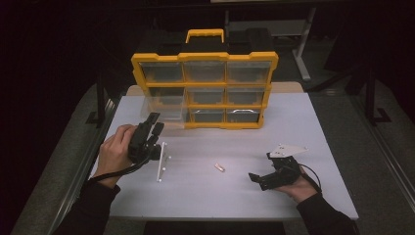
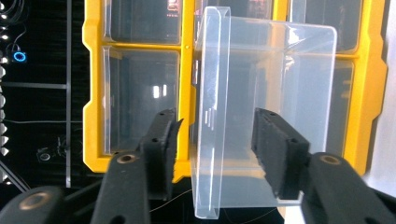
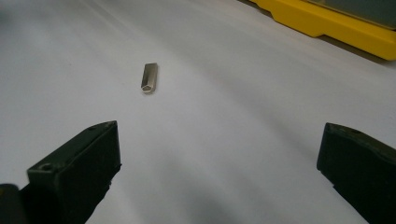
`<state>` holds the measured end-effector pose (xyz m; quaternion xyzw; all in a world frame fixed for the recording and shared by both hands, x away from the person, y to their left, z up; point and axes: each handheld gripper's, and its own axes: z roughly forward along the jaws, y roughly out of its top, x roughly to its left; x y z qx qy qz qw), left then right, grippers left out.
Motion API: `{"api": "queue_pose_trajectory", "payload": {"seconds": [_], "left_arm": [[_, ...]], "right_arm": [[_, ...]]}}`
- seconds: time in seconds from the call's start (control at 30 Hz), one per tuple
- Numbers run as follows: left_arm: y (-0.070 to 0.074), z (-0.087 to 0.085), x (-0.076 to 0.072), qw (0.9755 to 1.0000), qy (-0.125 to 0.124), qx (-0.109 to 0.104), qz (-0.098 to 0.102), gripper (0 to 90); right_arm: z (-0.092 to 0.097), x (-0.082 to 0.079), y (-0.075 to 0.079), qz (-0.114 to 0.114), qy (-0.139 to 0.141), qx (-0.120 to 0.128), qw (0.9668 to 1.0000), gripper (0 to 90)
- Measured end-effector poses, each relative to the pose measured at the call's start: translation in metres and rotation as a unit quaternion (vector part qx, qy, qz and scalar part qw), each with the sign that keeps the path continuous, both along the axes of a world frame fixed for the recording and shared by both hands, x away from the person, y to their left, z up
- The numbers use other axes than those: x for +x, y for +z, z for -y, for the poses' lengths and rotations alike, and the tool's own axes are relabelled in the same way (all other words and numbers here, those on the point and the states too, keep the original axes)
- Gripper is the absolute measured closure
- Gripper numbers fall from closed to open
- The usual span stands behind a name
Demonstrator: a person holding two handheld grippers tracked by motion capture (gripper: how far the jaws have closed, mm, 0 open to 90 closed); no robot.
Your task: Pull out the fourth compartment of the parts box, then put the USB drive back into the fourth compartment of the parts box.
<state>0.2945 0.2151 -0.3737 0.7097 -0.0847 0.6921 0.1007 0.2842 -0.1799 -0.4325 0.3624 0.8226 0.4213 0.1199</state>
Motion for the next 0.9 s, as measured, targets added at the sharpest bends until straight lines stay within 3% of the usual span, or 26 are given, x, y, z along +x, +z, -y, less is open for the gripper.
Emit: {"api": "queue_pose_trajectory", "payload": {"seconds": [0.4,0.9], "left_arm": [[-0.011,0.003,-0.005,0.9999,0.001,-0.012,-0.004,28.8],[-0.032,0.008,-0.012,0.9996,0.0,-0.016,-0.024,23.6]], "right_arm": [[0.0,0.001,0.0,-0.001,-0.001,0.002,1.0,0.0],[-0.001,0.001,0.0,0.0,-0.001,-0.001,1.0,0.0]]}}
